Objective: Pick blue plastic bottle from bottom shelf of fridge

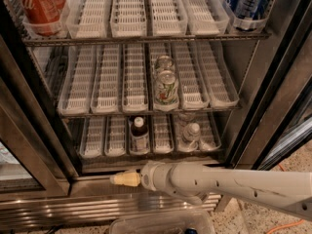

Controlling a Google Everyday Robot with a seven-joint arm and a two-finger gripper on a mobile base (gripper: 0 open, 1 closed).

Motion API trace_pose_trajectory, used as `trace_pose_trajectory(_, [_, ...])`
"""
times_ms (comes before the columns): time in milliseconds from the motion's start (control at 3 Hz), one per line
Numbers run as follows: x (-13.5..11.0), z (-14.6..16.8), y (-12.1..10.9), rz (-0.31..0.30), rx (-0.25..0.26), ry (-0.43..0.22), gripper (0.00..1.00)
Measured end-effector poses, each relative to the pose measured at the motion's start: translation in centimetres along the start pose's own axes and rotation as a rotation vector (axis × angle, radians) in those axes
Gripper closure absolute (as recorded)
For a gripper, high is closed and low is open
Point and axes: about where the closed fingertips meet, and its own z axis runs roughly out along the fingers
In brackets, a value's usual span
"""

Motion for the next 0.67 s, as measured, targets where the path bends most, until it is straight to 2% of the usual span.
trace_pose_trajectory(333, [-2.5,-0.7,0.7,-0.044,0.035,-0.090,0.00])
trace_pose_trajectory(667, [-5.2,-2.0,2.6,-0.104,0.085,-0.187,0.00])
